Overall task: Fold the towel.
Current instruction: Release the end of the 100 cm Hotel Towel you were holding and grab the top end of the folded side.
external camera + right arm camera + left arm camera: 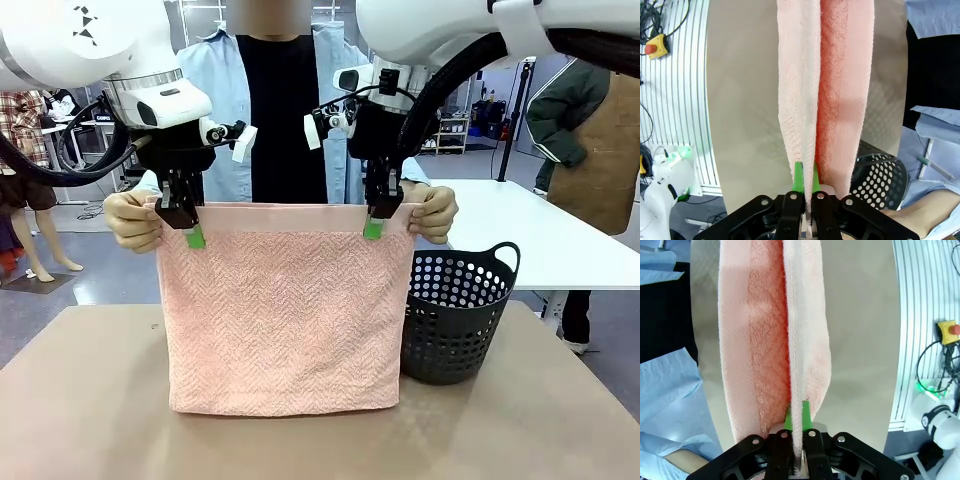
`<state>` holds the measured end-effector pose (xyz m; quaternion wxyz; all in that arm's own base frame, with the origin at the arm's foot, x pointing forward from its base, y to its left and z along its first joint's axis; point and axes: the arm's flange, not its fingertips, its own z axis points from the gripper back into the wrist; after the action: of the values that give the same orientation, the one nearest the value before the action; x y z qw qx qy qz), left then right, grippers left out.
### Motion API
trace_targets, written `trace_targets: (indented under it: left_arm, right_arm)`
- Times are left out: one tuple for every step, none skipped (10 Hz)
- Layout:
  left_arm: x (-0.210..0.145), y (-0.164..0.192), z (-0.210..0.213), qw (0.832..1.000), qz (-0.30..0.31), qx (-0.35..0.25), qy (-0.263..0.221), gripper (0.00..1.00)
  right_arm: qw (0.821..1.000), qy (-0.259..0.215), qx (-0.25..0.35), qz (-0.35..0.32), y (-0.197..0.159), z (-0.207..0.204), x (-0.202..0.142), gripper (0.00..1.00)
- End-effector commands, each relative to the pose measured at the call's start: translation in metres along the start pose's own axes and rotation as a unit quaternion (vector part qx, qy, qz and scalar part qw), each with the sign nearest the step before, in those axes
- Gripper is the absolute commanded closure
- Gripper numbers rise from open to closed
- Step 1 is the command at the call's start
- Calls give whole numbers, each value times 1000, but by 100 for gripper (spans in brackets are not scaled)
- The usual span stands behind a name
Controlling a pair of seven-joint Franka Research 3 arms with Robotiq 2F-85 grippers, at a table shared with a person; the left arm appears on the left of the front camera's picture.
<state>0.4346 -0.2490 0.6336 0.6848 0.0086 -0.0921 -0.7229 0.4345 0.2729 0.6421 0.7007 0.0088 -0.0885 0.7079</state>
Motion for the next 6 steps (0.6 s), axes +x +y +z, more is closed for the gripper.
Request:
trace_targets:
  left_arm:
    - [-4, -5, 2, 1000, -15, -9, -11, 61]
    - [-4, -6, 3, 1000, -8, -6, -9, 55]
    - [-4, -7, 3, 1000, -8, -6, -9, 25]
    - [-4, -8, 4, 1000, -7, -5, -11, 19]
    - [-3, -9, 6, 1000, -7, -3, -11, 0]
    - [-3, -12, 8, 1000, -8, -2, -8, 0]
  right_arm:
    - [1000, -2, 2, -5, 5, 1, 0, 63]
    - [1000, 0, 2, -8, 6, 0, 1, 63]
    - [1000, -2, 2, -11, 7, 1, 1, 28]
    - [1000, -4, 1, -12, 9, 2, 1, 60]
    - [1000, -3, -1, -12, 10, 3, 1, 0]
    - [1000, 0, -3, -10, 12, 4, 1, 25]
